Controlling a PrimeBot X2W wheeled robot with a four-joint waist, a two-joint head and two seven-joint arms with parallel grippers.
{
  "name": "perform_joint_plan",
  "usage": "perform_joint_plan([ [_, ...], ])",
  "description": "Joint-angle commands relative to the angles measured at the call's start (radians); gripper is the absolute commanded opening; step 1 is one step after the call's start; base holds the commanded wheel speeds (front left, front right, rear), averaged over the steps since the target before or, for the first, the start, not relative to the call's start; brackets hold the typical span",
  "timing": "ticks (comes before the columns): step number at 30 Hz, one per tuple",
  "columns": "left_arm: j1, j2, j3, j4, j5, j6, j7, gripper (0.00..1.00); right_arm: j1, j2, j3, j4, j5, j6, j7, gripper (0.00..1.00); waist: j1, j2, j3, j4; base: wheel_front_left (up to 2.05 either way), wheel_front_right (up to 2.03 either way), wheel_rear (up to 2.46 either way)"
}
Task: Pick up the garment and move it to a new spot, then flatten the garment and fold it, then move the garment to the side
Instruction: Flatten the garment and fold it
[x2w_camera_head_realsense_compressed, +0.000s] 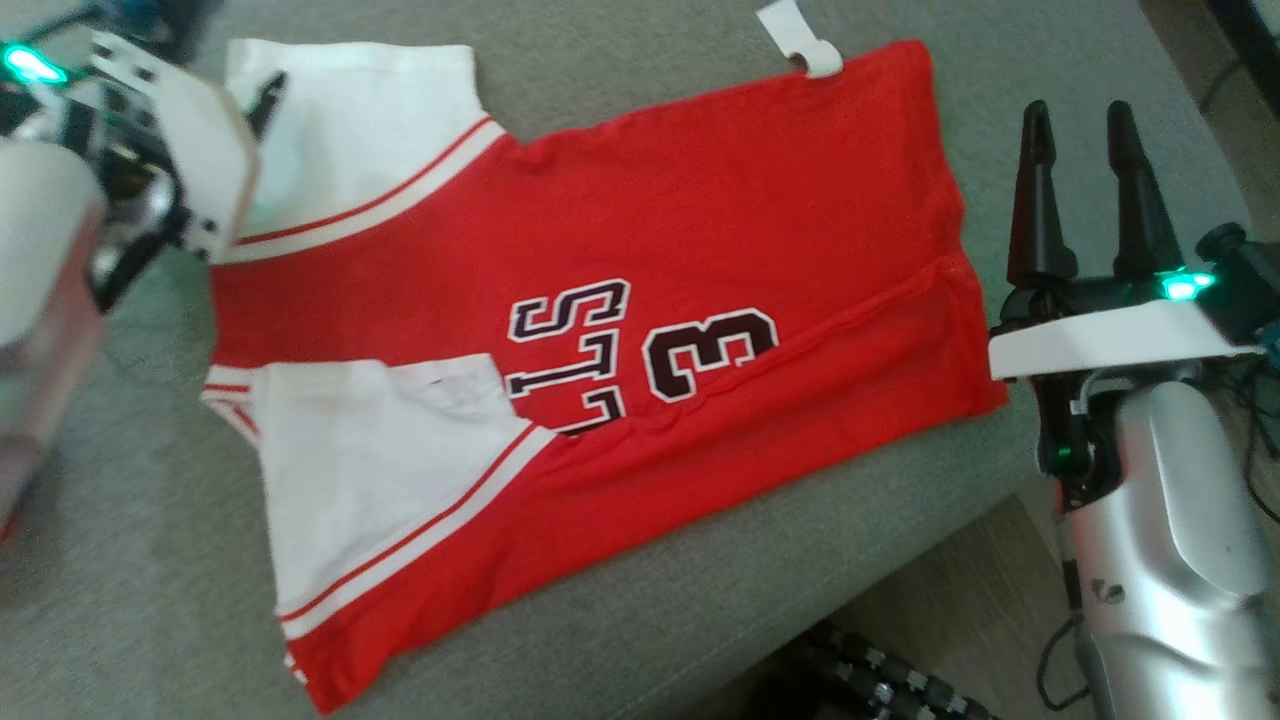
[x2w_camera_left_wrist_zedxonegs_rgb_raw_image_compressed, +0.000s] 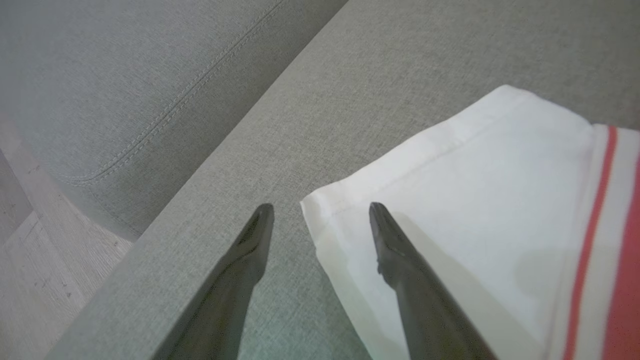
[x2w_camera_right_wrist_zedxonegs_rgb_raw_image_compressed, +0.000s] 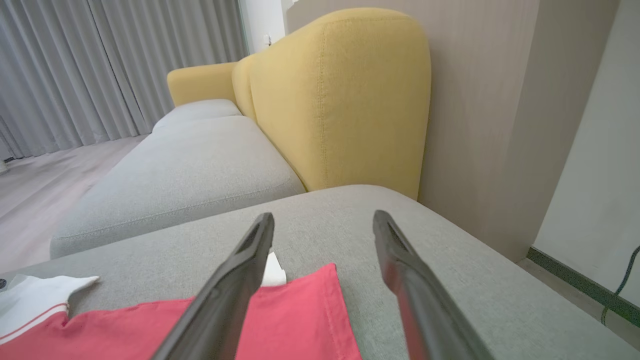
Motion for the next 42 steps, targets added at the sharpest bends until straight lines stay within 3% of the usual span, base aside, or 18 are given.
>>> perform_joint_plan([
  [1,-0.066,0.044,0.025,-0.007,-0.009,0.002,0.006,1.00,-0.016,-0.003,0.020,-0.022,0.008,-0.001,-0.012,1.00,-0.0001,0.0000,0.020,-0.022,0.00,0.00,0.00],
  [11,-0.083,0.063,-0.081,0.030,-0.172,0.002,0.082,1.00,-0.028,-0.003,0.010,0.012,0.000,-0.001,-0.031,1.00,-0.0001,0.0000,0.034,-0.039,0.00,0.00,0.00],
  [12,-0.079,0.063,-0.097,0.021,-0.195,0.002,0.100,0.38,-0.031,-0.003,0.007,0.015,-0.006,-0.001,-0.031,1.00,-0.0001,0.0000,0.033,-0.037,0.00,0.00,0.00],
  [13,-0.079,0.067,-0.115,0.007,-0.212,0.002,0.113,0.00,-0.033,-0.003,0.004,0.018,-0.011,-0.001,-0.031,1.00,-0.0001,0.0000,0.032,-0.034,0.00,0.00,0.00],
  [19,-0.090,0.085,-0.164,-0.038,-0.267,0.002,0.086,0.00,-0.049,-0.003,-0.009,0.031,-0.053,-0.001,-0.023,1.00,-0.0001,0.0000,0.020,-0.011,0.00,0.00,0.00],
  [25,-0.115,0.061,-0.184,-0.061,-0.248,0.002,-0.080,0.00,-0.070,-0.021,-0.018,0.031,-0.123,-0.001,0.019,1.00,-0.0001,0.0000,-0.013,0.042,0.00,0.00,0.00],
  [33,-0.114,-0.004,-0.189,-0.135,-0.162,0.035,-0.307,0.00,-0.100,-0.136,-0.014,0.045,-0.130,-0.001,0.132,1.00,-0.0001,0.0000,-0.053,0.155,0.00,0.00,0.00],
  [42,-0.048,0.004,-0.220,-0.365,-0.116,0.105,-0.354,0.00,-0.168,-0.272,-0.011,0.193,-0.106,-0.001,0.292,1.00,-0.0001,0.0000,-0.048,0.271,0.00,0.00,0.00],
])
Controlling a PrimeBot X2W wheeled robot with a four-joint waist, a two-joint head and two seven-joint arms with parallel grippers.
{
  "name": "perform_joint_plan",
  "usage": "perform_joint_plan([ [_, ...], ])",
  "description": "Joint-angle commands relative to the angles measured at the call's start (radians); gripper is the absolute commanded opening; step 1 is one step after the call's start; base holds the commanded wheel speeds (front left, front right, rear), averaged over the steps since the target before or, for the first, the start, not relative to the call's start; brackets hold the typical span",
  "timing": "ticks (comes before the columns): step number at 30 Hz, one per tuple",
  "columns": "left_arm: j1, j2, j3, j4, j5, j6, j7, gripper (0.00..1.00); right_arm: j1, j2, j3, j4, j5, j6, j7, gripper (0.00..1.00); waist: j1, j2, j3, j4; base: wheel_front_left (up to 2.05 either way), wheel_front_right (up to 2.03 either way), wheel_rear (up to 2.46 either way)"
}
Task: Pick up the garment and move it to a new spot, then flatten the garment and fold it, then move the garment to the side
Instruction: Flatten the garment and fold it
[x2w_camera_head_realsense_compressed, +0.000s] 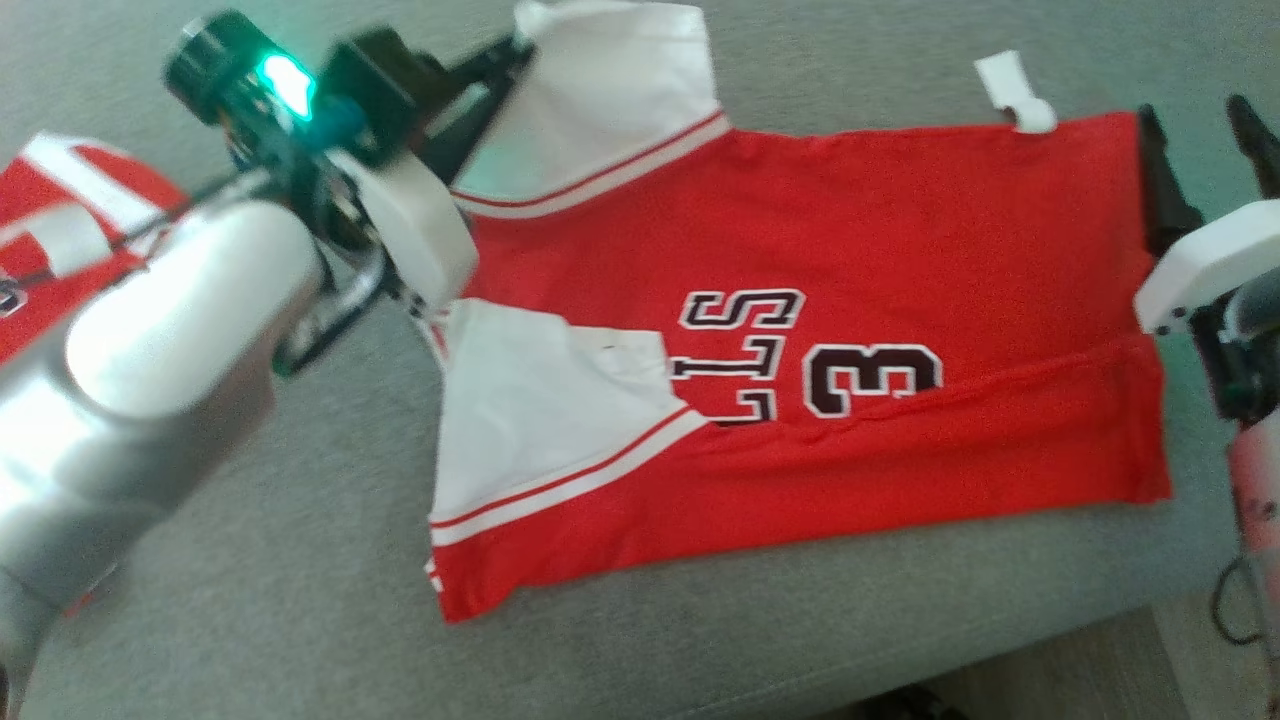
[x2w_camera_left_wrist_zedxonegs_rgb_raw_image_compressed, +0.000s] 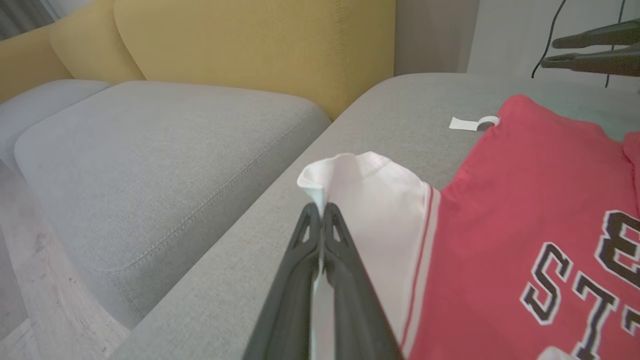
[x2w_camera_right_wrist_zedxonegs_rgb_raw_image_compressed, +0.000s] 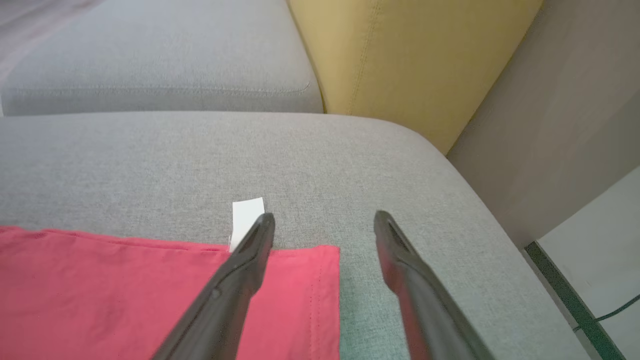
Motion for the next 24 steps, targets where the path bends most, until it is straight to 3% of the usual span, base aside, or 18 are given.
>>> perform_joint_plan([
  [1,-0.023,0.035,0.034,-0.051,0.009,0.015,-0.006,0.00,-0.032,-0.036,0.009,0.003,0.000,-0.001,0.020,1.00,0.0001,0.0000,0.008,0.034,0.00,0.00,0.00],
  [10,-0.009,0.060,0.015,-0.214,0.023,0.049,0.034,0.00,-0.143,-0.063,-0.040,0.233,-0.025,-0.001,0.095,1.00,0.0001,0.0000,0.050,0.085,0.00,0.00,0.00],
  [20,-0.025,0.070,0.020,-0.267,0.022,0.071,0.060,0.00,-0.218,-0.069,-0.028,0.415,-0.054,-0.001,0.096,1.00,0.0001,0.0000,0.087,0.100,0.00,0.00,0.00],
  [21,-0.026,0.072,0.020,-0.265,0.022,0.073,0.061,0.00,-0.223,-0.069,-0.021,0.431,-0.052,-0.001,0.099,0.93,0.0001,0.0000,0.089,0.101,0.00,0.00,0.00],
  [22,-0.026,0.072,0.020,-0.265,0.022,0.073,0.061,0.00,-0.223,-0.069,-0.021,0.431,-0.052,-0.001,0.099,0.93,0.0001,0.0000,0.089,0.101,0.00,0.00,0.00],
  [24,-0.026,0.075,0.021,-0.261,0.023,0.076,0.061,0.00,-0.233,-0.069,-0.006,0.456,-0.041,-0.001,0.095,0.00,0.0001,0.0000,0.089,0.101,0.00,0.00,0.00],
])
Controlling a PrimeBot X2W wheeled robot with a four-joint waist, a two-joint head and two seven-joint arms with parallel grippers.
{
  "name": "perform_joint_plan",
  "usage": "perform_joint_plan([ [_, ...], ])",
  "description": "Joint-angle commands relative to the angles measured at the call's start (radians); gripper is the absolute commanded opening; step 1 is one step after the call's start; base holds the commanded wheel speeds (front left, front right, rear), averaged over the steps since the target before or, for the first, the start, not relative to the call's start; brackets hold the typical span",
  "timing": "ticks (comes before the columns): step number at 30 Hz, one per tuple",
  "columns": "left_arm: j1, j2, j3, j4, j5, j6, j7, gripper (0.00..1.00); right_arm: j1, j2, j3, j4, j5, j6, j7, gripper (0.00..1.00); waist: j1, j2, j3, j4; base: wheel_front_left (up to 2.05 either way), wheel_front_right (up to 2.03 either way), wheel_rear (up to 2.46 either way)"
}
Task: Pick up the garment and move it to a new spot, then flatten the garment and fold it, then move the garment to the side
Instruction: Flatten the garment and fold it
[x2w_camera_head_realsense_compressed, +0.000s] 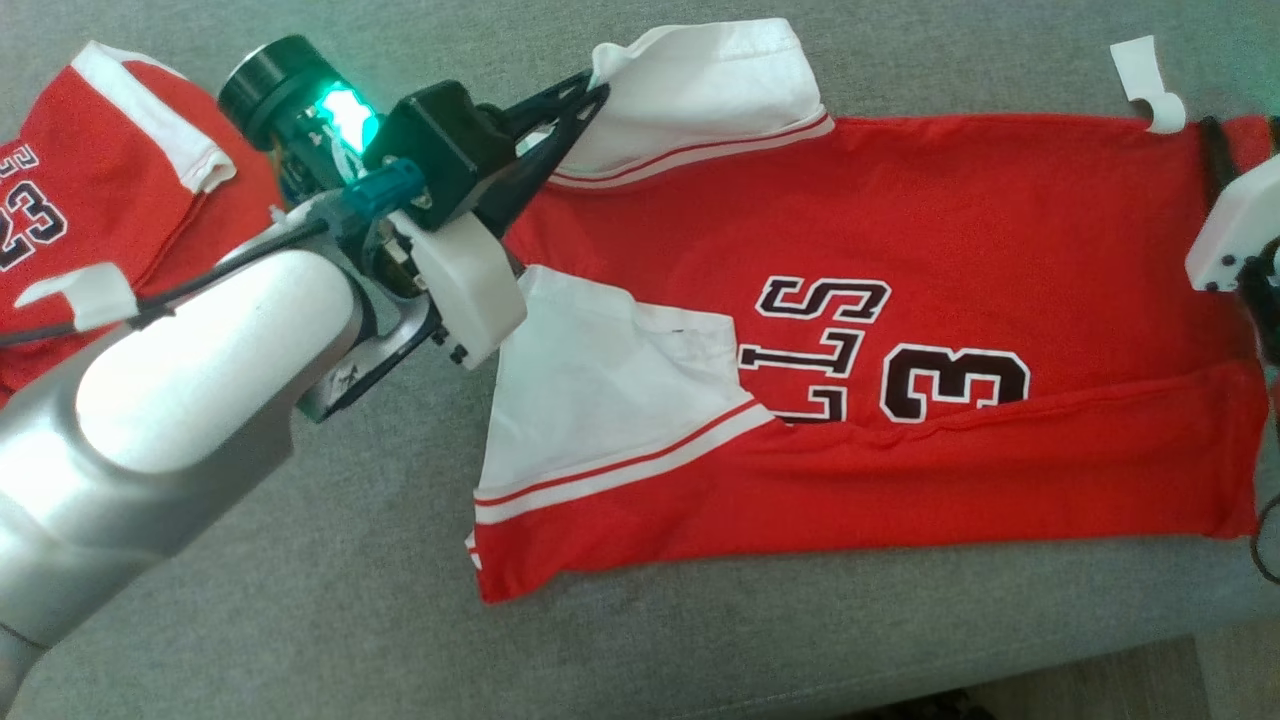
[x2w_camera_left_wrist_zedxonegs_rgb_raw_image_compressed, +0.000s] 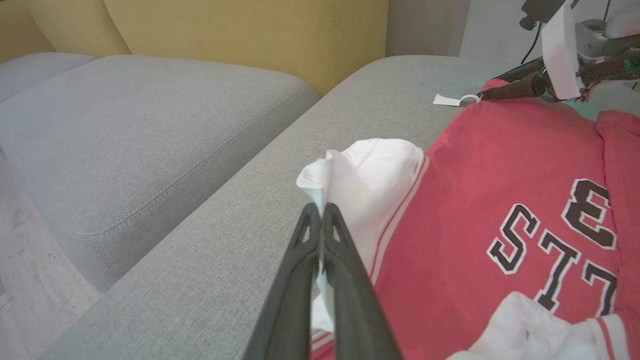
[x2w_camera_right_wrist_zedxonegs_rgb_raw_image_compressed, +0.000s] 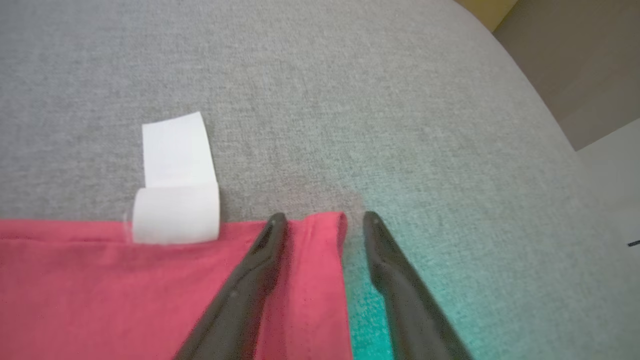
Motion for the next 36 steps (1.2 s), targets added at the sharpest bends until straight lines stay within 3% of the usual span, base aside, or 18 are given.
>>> perform_joint_plan([
  [1,-0.050,0.032,0.049,-0.020,0.007,0.007,0.001,0.00,0.016,-0.010,0.022,0.001,0.006,-0.001,-0.002,0.00,0.0000,0.0000,-0.002,-0.001,0.00,0.00,0.00],
  [10,-0.032,0.050,0.091,0.056,-0.037,0.044,-0.019,0.00,-0.061,-0.006,0.058,-0.026,0.094,-0.001,-0.146,0.00,0.0000,0.0000,-0.034,-0.024,0.00,0.00,0.00],
  [17,-0.057,0.050,0.137,0.165,-0.049,0.064,-0.071,0.00,-0.123,-0.005,0.115,-0.085,0.189,-0.001,-0.173,0.00,0.0000,0.0000,-0.037,-0.035,0.00,0.00,0.00],
  [29,-0.266,-0.086,0.152,0.481,0.026,0.020,-0.196,0.00,-0.304,0.006,0.157,-0.049,0.238,-0.001,-0.216,0.00,0.0000,0.0000,0.007,-0.026,0.00,0.00,0.00],
  [36,-0.271,-0.139,0.125,0.577,0.041,-0.017,-0.260,0.00,-0.289,0.000,0.180,0.010,0.254,-0.001,-0.271,0.00,0.0000,0.0000,-0.015,-0.005,0.00,0.00,0.00],
])
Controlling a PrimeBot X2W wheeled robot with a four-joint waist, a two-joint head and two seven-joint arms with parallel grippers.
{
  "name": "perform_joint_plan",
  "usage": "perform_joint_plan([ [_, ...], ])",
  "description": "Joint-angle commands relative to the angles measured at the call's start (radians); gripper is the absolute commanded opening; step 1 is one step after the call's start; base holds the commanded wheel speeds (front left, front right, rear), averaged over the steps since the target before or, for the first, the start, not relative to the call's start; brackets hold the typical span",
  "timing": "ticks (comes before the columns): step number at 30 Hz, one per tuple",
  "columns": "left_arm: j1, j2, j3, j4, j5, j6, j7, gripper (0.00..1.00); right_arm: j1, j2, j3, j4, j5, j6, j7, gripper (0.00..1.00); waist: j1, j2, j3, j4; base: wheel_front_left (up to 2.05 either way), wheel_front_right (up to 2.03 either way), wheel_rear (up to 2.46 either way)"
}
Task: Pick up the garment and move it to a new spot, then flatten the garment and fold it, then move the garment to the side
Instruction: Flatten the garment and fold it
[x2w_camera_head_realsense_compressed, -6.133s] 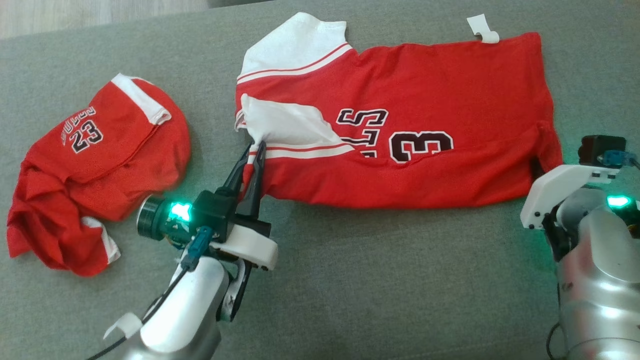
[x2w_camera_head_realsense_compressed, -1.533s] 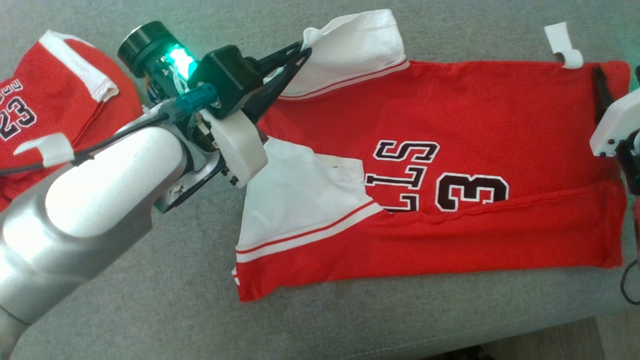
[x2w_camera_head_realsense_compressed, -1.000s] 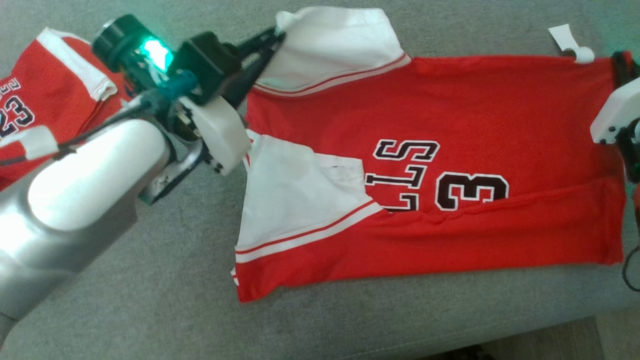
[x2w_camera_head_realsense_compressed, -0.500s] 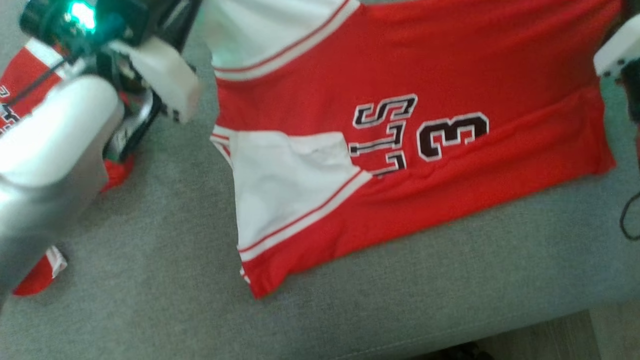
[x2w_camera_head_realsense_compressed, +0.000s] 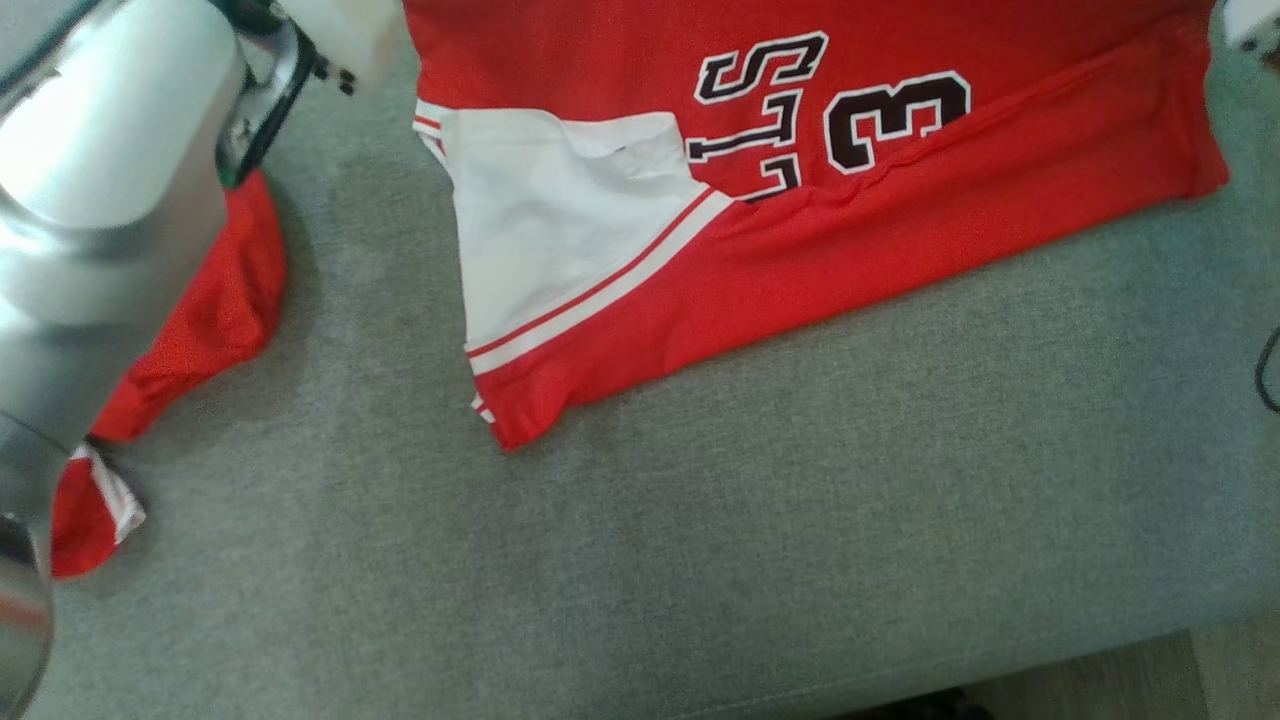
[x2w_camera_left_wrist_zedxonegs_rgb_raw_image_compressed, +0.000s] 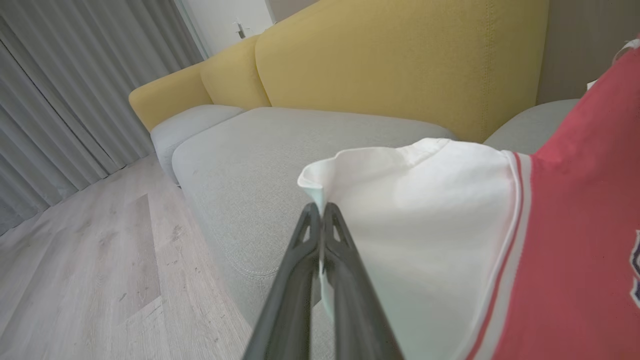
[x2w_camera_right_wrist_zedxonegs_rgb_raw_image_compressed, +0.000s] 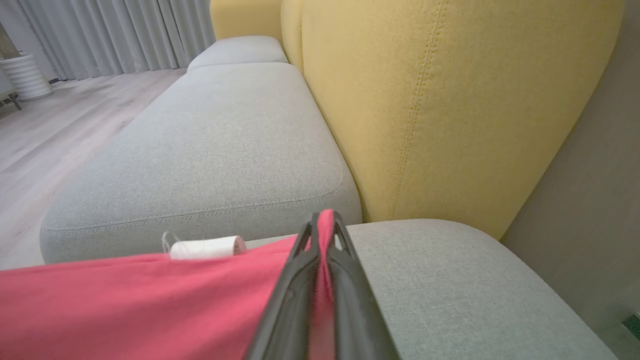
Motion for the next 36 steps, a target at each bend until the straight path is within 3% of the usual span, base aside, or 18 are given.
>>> perform_joint_plan([
  [1,-0.025,0.023,0.024,-0.006,0.004,-0.009,-0.013,0.00,0.021,-0.016,0.016,-0.016,0.019,-0.001,-0.016,0.00,-0.0001,0.0000,-0.016,0.011,0.00,0.00,0.00],
  [7,0.040,0.032,0.003,-0.034,-0.010,-0.028,-0.023,0.00,0.088,-0.050,0.058,-0.012,0.078,-0.001,-0.005,0.00,-0.0001,0.0000,-0.054,0.030,0.00,0.00,0.00],
  [14,0.179,0.083,-0.047,-0.187,-0.044,-0.044,0.029,0.00,0.212,-0.122,0.141,-0.050,0.177,-0.001,0.056,0.00,-0.0001,0.0000,-0.110,0.050,0.00,0.00,0.00],
  [23,0.311,0.168,-0.124,-0.426,-0.071,-0.013,0.183,0.00,0.322,-0.209,0.253,-0.093,0.252,-0.001,0.150,0.00,-0.0001,0.0000,-0.127,0.063,0.00,0.00,0.00],
  [36,0.381,0.244,-0.178,-0.631,-0.132,-0.064,0.446,0.00,0.337,-0.254,0.402,-0.073,0.233,-0.001,0.193,0.00,-0.0001,0.0000,-0.121,0.058,0.00,0.00,0.00],
])
